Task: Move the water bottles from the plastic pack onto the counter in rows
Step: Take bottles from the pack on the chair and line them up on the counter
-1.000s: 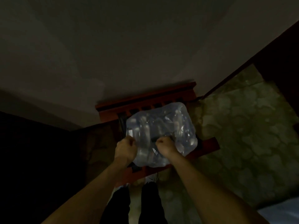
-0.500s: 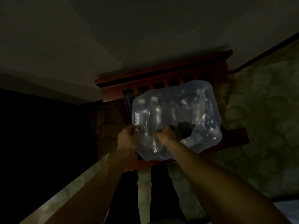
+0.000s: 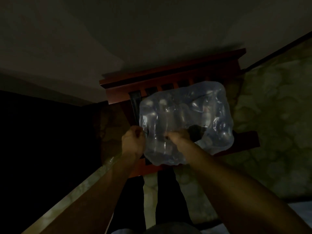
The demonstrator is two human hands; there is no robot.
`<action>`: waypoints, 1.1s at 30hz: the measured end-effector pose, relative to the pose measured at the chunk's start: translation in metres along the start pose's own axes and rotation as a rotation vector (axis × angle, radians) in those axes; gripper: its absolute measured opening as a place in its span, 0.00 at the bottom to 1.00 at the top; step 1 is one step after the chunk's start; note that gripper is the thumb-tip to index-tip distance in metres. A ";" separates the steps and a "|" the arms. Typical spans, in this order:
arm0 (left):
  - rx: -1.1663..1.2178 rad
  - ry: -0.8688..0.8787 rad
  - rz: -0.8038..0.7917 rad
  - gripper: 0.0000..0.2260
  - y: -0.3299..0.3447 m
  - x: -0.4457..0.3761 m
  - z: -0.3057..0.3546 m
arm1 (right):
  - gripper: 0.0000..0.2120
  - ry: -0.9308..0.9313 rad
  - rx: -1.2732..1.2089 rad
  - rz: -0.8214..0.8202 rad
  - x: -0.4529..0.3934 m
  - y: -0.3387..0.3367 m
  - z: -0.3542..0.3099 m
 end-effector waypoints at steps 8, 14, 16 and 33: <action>0.116 0.186 -0.055 0.11 0.008 0.029 0.069 | 0.16 -0.053 -0.211 0.029 0.049 -0.063 0.000; 0.018 0.087 -0.205 0.26 0.034 0.055 0.083 | 0.32 -0.238 0.304 0.062 0.111 -0.105 -0.033; 0.251 -0.133 -0.330 0.24 0.043 0.064 0.080 | 0.35 -0.348 0.532 0.152 0.134 -0.115 -0.054; 0.500 -0.180 -0.640 0.17 -0.023 0.067 0.075 | 0.17 -0.384 0.395 -0.270 0.179 -0.112 -0.098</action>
Point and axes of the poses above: each hand's wrist, its own x-axis away from the middle knuckle, its own y-axis out of the palm, z = x × y, the point moved 7 cm from there along -x, towards the middle knuckle, and after that the axes turned 4 degrees about z, right-handed, at the moved point
